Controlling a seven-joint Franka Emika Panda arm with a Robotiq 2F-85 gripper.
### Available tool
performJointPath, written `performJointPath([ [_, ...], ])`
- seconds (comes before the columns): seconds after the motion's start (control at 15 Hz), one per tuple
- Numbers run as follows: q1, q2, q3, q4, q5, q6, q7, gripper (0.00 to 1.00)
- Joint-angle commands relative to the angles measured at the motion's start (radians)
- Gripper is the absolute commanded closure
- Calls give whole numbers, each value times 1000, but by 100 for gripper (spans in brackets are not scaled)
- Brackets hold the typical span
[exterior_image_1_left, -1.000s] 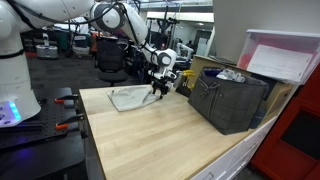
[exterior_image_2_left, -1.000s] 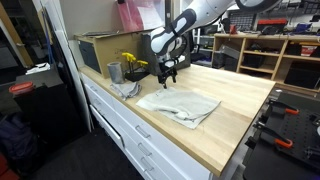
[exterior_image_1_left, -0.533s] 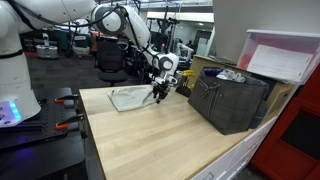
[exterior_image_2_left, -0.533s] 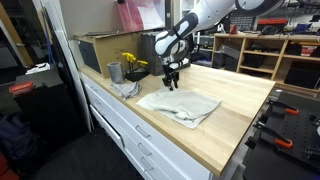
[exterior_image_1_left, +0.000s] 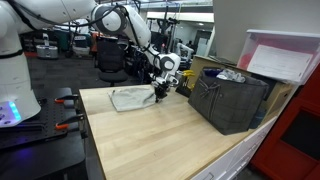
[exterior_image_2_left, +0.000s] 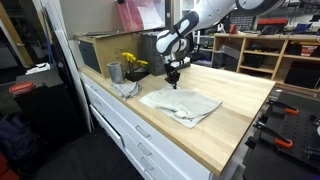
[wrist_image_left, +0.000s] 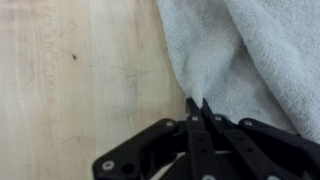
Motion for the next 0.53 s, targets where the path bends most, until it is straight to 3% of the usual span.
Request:
performJointPath([
  [0.0,-12,-25,-74,-59,-60,49,27,99],
  [0.2,-36,-7,-151,-56,-108,76,88,99],
  [0.47,-124,1,-214,-51,-82,45,196,99],
])
